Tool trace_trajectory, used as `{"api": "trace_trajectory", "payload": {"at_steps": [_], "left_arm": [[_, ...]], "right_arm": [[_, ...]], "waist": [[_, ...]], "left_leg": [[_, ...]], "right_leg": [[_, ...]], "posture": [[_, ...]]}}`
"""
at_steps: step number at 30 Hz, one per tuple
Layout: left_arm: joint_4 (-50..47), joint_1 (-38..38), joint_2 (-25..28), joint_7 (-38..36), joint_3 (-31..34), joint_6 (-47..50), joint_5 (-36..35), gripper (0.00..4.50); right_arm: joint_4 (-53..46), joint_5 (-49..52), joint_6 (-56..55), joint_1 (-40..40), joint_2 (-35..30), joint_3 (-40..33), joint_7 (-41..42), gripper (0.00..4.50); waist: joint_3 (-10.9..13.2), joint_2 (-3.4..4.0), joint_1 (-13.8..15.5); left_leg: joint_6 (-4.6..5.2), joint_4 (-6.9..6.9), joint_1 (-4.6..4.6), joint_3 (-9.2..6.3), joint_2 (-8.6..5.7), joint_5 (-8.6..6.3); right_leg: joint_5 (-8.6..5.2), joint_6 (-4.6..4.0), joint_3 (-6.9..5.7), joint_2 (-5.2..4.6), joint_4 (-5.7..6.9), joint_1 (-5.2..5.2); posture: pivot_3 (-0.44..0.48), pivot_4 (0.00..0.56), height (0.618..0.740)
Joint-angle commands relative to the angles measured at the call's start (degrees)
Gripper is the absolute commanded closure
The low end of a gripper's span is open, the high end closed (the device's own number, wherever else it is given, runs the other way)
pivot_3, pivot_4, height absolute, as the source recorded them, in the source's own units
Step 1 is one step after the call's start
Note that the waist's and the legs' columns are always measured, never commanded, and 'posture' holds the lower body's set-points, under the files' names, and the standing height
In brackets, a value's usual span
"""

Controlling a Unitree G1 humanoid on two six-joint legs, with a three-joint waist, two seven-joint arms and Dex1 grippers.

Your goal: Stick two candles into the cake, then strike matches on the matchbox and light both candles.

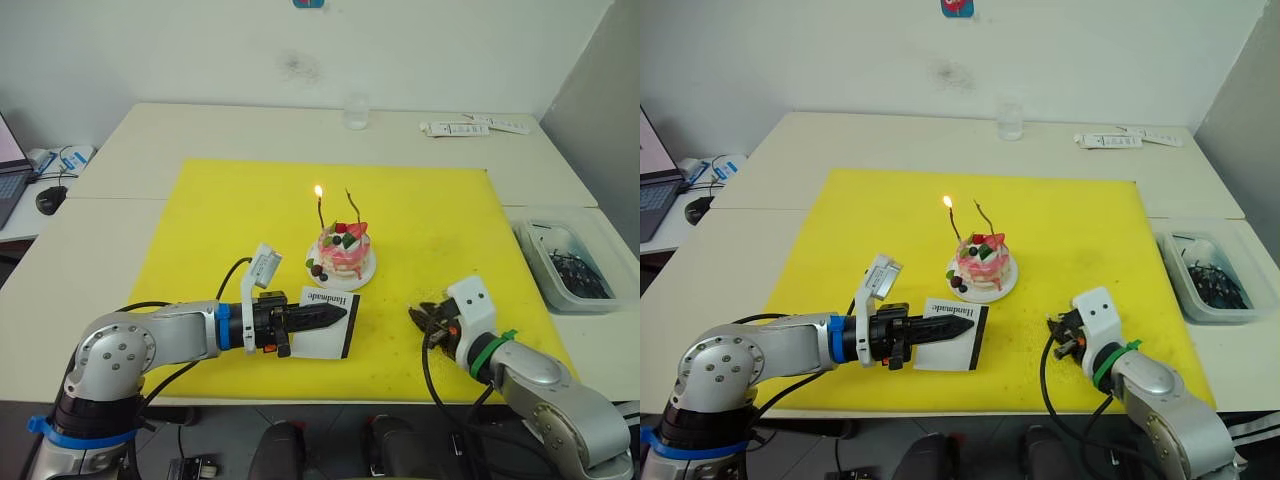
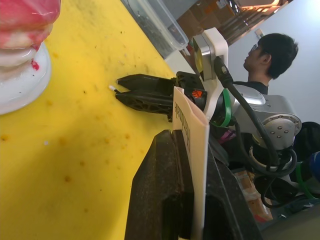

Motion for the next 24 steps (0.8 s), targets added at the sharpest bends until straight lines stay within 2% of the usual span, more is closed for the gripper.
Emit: {"api": "trace_trajectory", "payload": {"at_steps": [1, 7, 12, 24], "left_arm": [[-1.6, -0.4, 0.6, -0.5, 0.5, -0.5, -1.5, 4.50], [-1.0, -0.7, 1.0, -0.8, 0.5, -0.4, -1.2, 4.50], [-0.6, -1.3, 1.1, -0.9, 0.2, -0.2, -1.1, 4.50], [-1.0, -1.3, 1.9, -1.1, 0.3, 0.0, -1.7, 4.50]], "right_arm": [[-0.7, -0.1, -4.8, 1.4, -0.6, -0.2, 1.7, 2.13], [-0.4, -4.0, -17.4, 6.7, -3.6, -0.3, 4.7, 2.13], [2.7, -7.3, -26.5, 9.1, -1.4, 1.7, 4.0, 2.13], [9.9, -9.2, -32.7, 9.9, 1.4, 3.2, 4.5, 2.13]], "waist": [[0.0, 0.00, 0.0], [0.0, 0.00, 0.1], [0.0, 0.00, 0.0], [0.0, 0.00, 0.1]], "left_leg": [[0.00, 0.00, 0.00, 0.00, 0.00, 0.00], [0.00, 0.00, -0.01, 0.01, -0.02, 0.00], [0.00, 0.00, 0.02, -0.01, 0.00, 0.00], [0.00, 0.01, 0.02, 0.02, 0.01, 0.00]], "right_leg": [[0.00, 0.00, 0.00, 0.00, 0.00, 0.00], [-0.01, -0.01, 0.00, -0.01, -0.02, 0.00], [-0.01, -0.01, -0.01, 0.00, 0.01, 0.01], [-0.01, -0.03, 0.01, -0.02, 0.01, 0.01]], "posture": [[0.000, 0.150, 0.740], [0.000, 0.150, 0.740], [0.000, 0.150, 0.740], [0.000, 0.150, 0.740]]}}
